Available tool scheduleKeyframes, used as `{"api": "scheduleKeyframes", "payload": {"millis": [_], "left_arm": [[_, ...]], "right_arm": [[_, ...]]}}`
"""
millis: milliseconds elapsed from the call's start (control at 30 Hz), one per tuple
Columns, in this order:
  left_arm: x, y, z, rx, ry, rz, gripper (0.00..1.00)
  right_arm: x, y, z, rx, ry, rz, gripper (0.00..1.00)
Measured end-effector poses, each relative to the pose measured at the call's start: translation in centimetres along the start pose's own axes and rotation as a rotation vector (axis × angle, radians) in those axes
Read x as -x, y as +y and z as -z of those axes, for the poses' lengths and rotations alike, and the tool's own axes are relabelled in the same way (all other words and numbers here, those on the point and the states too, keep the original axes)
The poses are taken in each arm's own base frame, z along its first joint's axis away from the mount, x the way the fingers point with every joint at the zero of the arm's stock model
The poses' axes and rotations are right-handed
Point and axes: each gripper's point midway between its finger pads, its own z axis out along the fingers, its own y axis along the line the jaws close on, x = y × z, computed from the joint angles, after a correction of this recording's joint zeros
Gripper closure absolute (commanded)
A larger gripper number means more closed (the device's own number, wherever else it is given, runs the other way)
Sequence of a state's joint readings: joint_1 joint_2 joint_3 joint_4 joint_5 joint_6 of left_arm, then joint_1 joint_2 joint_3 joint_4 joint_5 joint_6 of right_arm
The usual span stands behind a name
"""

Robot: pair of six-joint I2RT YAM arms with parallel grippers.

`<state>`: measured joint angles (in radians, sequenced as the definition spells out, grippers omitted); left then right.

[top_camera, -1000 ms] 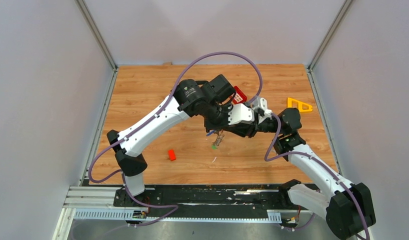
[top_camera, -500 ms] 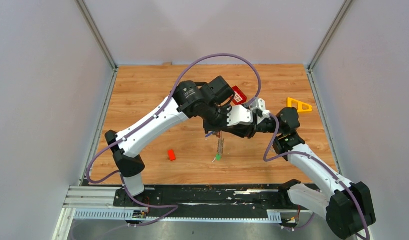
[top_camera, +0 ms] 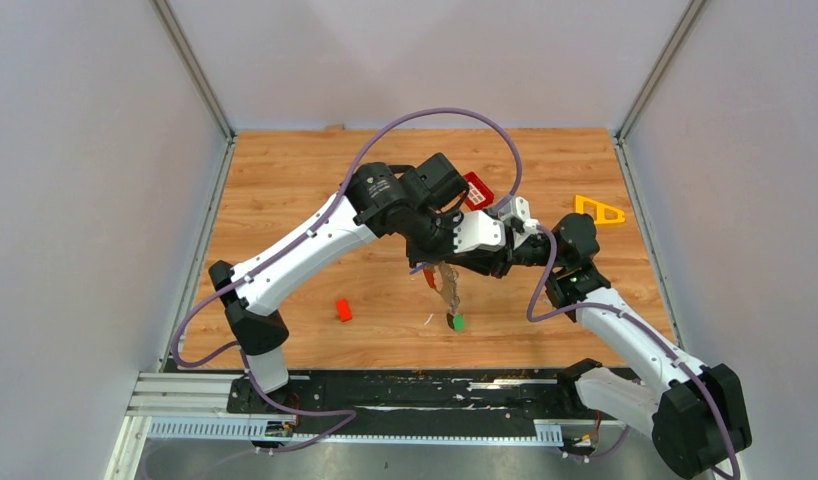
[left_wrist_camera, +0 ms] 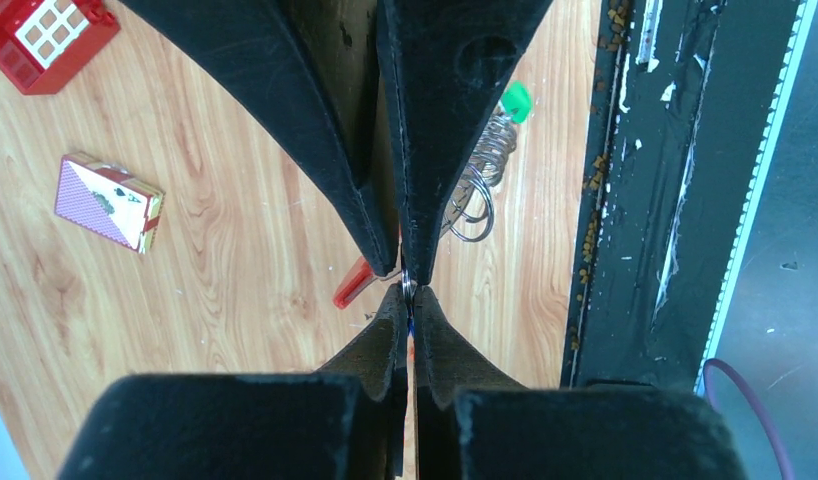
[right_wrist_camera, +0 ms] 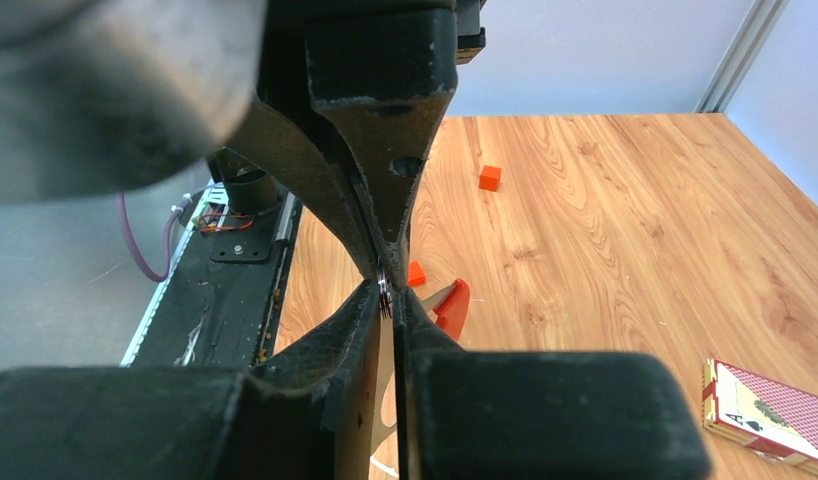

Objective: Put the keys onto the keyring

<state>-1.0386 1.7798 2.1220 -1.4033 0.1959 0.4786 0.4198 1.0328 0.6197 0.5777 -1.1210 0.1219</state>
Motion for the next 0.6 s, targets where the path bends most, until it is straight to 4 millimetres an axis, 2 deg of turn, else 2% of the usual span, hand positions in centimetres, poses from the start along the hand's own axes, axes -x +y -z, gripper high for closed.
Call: {"api": "scheduleKeyframes", "payload": {"millis": [133,233,433,600], "left_arm": [[0.00,0.01,0.04,0.000,-0.001,-0.001,1.00],[-0.02,-0.01,0.06,0.001,-0.002,-0.002,1.00],[0.03,-0.20,0.22,0.011,-0.035,-0.005,1.00],[0.91,-0.25,0.80,0.026,-0.102,-0.017,1.00]], "right_arm": [[-0.01,0.16,-0.05,0.008,0.003,-0.004,0.98],[0.02,0.23,-0.07,0.012,0.005,-0.006,0.99],[0.22,0.34,-0.03,0.014,0.008,0.007,0.88],[0.69,0.30,-0.01,0.009,0.003,0.014,0.81]]}}
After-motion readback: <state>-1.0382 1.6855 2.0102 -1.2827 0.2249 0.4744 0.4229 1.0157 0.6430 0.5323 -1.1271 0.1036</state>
